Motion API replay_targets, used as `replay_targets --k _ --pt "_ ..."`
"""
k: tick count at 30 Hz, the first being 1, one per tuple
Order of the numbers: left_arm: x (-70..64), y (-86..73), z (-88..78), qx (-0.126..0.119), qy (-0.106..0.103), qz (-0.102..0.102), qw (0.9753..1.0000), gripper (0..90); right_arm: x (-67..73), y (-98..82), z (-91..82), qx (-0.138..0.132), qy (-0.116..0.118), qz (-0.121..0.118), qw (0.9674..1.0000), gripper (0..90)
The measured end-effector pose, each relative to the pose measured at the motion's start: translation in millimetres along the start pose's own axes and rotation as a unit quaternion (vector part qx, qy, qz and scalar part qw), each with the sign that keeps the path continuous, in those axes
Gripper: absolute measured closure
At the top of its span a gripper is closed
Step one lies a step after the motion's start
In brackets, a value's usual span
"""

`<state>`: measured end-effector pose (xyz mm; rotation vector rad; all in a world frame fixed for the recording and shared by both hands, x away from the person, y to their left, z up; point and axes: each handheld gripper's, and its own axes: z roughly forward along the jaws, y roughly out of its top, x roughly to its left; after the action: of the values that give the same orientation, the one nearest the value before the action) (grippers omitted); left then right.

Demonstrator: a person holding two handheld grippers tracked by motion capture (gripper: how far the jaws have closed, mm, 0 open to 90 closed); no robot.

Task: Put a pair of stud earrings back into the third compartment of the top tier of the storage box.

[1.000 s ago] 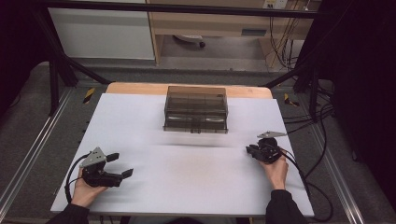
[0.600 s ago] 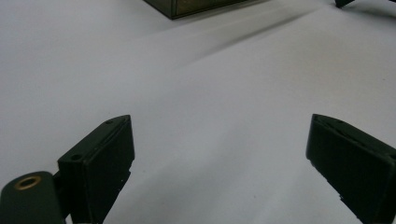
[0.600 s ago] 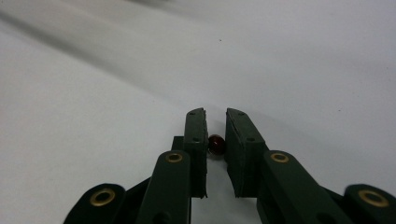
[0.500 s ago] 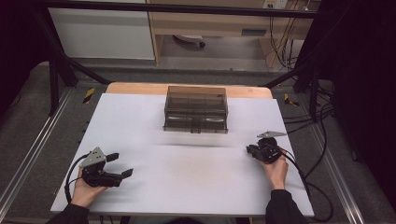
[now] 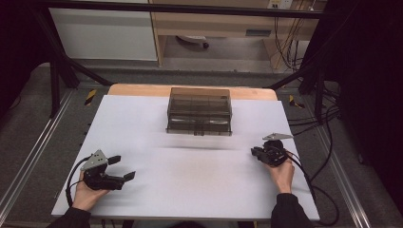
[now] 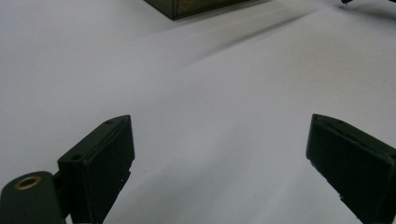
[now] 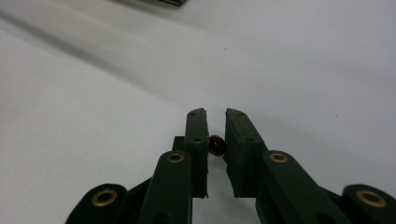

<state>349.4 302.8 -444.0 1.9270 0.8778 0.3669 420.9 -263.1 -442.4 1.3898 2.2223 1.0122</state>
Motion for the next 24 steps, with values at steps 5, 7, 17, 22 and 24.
replay_targets --k 5,7,17,22,24 --pt "-0.1 0.3 0.6 0.001 0.000 0.001 1.0000 7.8 2.4 1.4 -5.1 -0.009 0.007 -0.002 0.9999 79.6" --pt "0.0 0.3 1.0 0.002 0.000 0.000 1.0000 7.8 4.0 2.6 -8.0 -0.015 0.010 -0.005 0.9998 79.6" --pt "-0.8 0.9 1.7 0.002 0.000 0.000 1.0000 7.8 13.4 7.8 -16.6 -0.030 0.025 -0.014 0.9991 79.6" --pt "-0.3 0.5 1.9 0.003 0.001 -0.001 1.0000 7.8 20.0 12.9 -22.5 -0.041 0.035 -0.020 0.9983 79.6" --pt "-0.5 0.5 1.7 0.002 0.000 0.000 1.0000 7.8 23.4 15.5 -25.5 -0.045 0.039 -0.024 0.9979 79.6"
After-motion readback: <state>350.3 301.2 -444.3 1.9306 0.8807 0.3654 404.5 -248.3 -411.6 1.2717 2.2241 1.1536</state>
